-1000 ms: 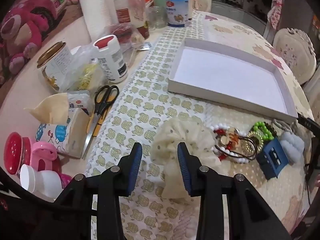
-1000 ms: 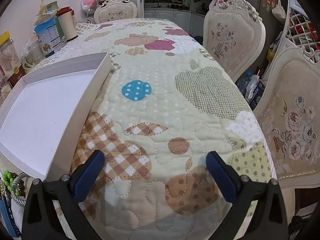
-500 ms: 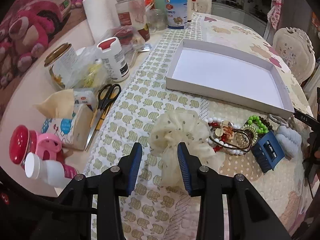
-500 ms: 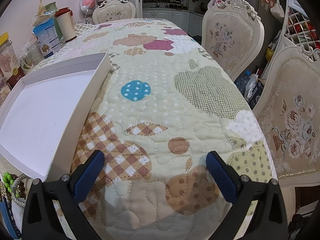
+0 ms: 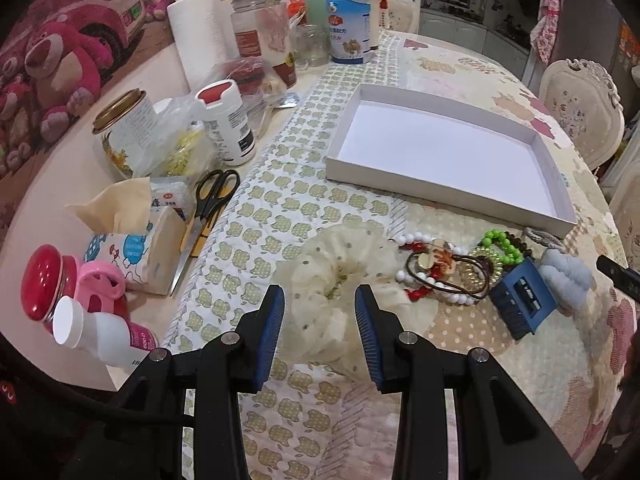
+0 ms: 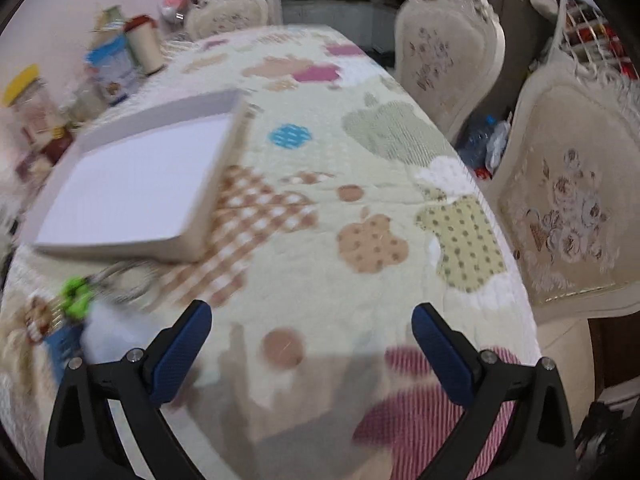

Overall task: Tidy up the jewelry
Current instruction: 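Position the left gripper over the cream polka-dot scrunchie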

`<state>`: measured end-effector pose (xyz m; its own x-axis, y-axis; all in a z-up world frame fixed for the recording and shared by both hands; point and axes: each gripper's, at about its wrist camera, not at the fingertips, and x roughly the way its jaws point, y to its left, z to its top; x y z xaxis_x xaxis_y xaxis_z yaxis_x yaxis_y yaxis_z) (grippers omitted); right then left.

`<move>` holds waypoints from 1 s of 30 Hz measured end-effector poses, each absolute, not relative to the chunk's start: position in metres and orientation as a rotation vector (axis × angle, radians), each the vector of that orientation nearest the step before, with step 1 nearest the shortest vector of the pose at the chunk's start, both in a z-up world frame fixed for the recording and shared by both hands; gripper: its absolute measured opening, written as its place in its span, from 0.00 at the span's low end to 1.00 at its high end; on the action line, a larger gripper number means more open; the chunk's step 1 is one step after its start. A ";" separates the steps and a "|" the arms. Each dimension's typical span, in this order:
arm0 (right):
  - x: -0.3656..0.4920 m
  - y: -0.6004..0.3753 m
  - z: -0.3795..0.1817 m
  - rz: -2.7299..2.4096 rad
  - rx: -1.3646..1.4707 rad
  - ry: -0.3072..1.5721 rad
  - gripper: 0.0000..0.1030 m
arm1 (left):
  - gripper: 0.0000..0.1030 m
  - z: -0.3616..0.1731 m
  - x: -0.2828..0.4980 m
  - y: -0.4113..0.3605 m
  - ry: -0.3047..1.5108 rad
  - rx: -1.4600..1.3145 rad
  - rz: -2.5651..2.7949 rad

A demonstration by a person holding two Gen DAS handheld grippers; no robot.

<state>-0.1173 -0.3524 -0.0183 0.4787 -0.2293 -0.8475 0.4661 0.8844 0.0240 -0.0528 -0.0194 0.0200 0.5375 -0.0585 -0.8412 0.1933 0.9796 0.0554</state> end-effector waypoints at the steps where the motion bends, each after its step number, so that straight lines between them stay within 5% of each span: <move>1: -0.122 -0.342 -0.010 -0.416 0.250 0.967 0.99 | 0.26 0.021 -0.054 -0.021 0.989 0.150 -0.157; 15: -0.143 -0.238 0.070 -0.274 0.122 0.813 0.99 | 0.26 0.045 -0.076 -0.033 0.925 0.159 -0.223; 30: -0.148 -0.215 0.080 -0.258 0.133 0.810 0.99 | 0.26 0.050 -0.089 -0.033 0.911 0.158 -0.237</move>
